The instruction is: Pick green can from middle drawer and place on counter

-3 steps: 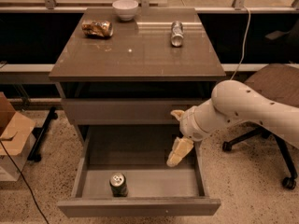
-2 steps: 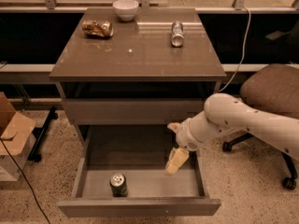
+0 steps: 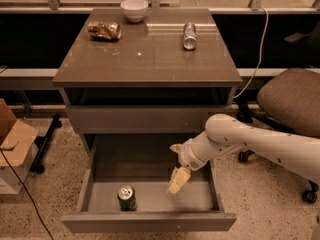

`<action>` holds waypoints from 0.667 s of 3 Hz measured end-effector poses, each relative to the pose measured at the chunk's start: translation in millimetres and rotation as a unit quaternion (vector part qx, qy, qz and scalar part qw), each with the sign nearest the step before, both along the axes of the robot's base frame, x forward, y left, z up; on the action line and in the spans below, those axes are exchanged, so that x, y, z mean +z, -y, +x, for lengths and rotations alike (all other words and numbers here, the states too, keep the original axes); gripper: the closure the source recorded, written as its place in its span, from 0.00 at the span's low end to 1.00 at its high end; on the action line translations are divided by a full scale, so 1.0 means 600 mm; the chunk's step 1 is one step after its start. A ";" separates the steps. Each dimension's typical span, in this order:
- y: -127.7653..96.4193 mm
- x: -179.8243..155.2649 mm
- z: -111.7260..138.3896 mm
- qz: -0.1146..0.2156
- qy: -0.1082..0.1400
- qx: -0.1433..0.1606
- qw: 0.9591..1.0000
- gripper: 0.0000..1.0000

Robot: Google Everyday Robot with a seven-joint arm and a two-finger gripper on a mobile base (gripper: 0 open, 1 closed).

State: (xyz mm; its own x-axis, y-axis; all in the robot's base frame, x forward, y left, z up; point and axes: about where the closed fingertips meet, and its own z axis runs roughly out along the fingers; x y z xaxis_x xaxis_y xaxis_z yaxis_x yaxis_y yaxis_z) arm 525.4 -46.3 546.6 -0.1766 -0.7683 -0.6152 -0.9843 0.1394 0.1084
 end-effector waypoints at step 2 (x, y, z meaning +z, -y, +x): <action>-0.023 -0.014 0.001 0.003 0.001 0.010 1.000 0.00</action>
Offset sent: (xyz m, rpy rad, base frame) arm 0.0029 0.0214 -0.0123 0.0086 -0.0096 0.0303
